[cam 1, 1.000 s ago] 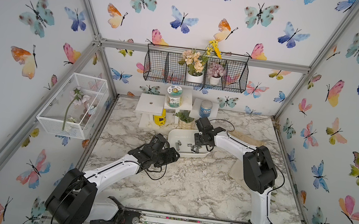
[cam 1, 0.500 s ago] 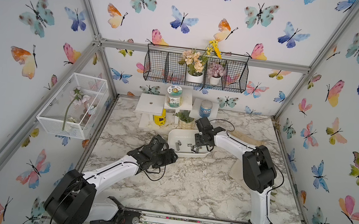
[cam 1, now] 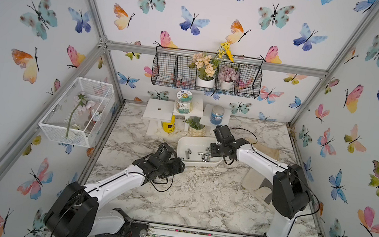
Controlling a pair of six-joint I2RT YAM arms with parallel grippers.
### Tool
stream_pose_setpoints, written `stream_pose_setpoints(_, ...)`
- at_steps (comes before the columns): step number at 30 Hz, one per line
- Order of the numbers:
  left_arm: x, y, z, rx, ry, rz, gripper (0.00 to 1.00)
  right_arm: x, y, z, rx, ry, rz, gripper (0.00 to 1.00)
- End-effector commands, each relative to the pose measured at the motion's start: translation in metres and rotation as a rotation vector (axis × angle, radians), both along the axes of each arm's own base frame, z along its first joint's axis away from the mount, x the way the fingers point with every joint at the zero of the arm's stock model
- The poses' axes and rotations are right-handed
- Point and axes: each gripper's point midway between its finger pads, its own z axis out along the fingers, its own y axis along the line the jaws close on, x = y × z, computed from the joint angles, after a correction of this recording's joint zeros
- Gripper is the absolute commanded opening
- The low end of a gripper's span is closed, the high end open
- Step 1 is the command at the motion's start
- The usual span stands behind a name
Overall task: Put the socket on the desktop into the storage box
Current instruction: Pick up the socket head from the center of the board.
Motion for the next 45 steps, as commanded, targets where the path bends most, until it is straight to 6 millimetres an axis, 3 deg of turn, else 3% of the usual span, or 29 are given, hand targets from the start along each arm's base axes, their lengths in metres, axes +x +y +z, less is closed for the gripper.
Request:
stream_pose_setpoints(1, 0.004, 0.013, 0.002, 0.064, -0.008, 0.027, 0.72, -0.014, 0.013, 0.012, 0.076, 0.001, 0.035, 0.44)
stream_pose_setpoints(14, 0.012, 0.046, -0.014, 0.186, 0.05, 0.108, 0.66, -0.085, 0.041, 0.033, 0.21, -0.003, 0.202, 0.45)
stream_pose_setpoints(22, 0.024, 0.059, -0.021, 0.29, 0.047, 0.106, 0.59, -0.128, 0.075, 0.048, 0.313, -0.016, 0.375, 0.46)
stream_pose_setpoints(32, 0.038, 0.066, -0.038, 0.391, 0.067, 0.069, 0.51, -0.179, 0.112, 0.048, 0.423, 0.03, 0.593, 0.47)
stream_pose_setpoints(37, 0.046, 0.062, -0.041, 0.413, 0.063, 0.033, 0.5, -0.194, 0.117, 0.042, 0.472, 0.053, 0.633, 0.47)
stream_pose_setpoints(45, 0.051, 0.058, -0.057, 0.42, 0.092, -0.002, 0.44, -0.195, 0.113, 0.036, 0.462, 0.057, 0.619, 0.48)
